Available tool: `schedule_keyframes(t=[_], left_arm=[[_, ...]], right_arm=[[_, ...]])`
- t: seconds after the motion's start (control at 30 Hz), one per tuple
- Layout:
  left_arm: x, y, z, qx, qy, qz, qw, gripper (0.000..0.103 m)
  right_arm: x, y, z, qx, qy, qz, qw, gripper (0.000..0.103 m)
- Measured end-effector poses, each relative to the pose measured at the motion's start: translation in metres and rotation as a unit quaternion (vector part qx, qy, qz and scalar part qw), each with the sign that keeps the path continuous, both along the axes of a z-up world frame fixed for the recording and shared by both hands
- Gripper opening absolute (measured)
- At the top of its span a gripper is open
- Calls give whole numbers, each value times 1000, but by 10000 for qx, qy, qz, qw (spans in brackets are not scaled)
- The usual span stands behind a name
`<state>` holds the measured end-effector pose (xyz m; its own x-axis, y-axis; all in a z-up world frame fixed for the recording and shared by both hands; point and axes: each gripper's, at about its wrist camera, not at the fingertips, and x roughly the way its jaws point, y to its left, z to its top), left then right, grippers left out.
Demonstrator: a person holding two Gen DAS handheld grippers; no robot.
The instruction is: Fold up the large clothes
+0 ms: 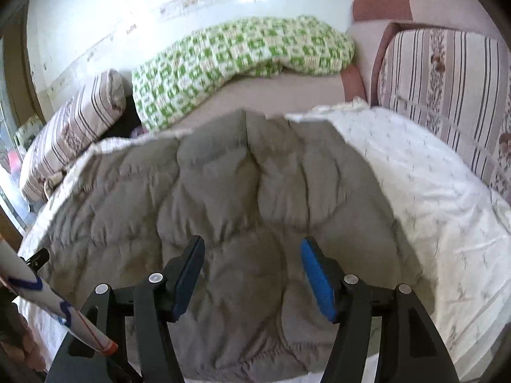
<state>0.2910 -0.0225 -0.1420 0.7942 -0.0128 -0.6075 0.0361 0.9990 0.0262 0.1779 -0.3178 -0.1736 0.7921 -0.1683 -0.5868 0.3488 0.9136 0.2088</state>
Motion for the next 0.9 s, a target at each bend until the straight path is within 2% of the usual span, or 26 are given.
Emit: schedule_keyframes(t=[0.13, 0.33, 0.37, 0.43, 0.47, 0.5, 0.63, 0.77, 0.9], left_arm=[[22, -9, 30, -229, 9, -258, 9994, 95], [83, -61, 48, 71, 464, -837, 9954, 95], [95, -73, 46, 132, 578, -926, 9939, 95], [112, -91, 38, 131, 783, -1054, 9913, 95], [121, -99, 33, 123, 880, -1106, 9899, 95], [135, -109, 24, 156, 1027, -1120, 9883, 95], [172, -121, -2, 276, 1203, -892, 9883, 96], [202, -126, -17, 173, 1458, -808, 9859, 102], [223, -139, -27, 235, 1519, -789, 9850, 103]], right_arm=[[17, -7, 23, 282, -197, 134, 9993, 67], [56, -35, 39, 370, -228, 122, 9990, 67], [68, -41, 36, 478, -184, 167, 9985, 67], [83, -45, 29, 572, -77, 277, 9979, 54], [98, -48, 22, 520, 118, 314, 9981, 38], [108, -50, 16, 482, 274, 313, 9980, 32], [147, -65, -15, 636, 730, 403, 9945, 32], [179, -81, -39, 759, 1097, 402, 9902, 34], [195, -90, -55, 872, 1266, 332, 9876, 33]])
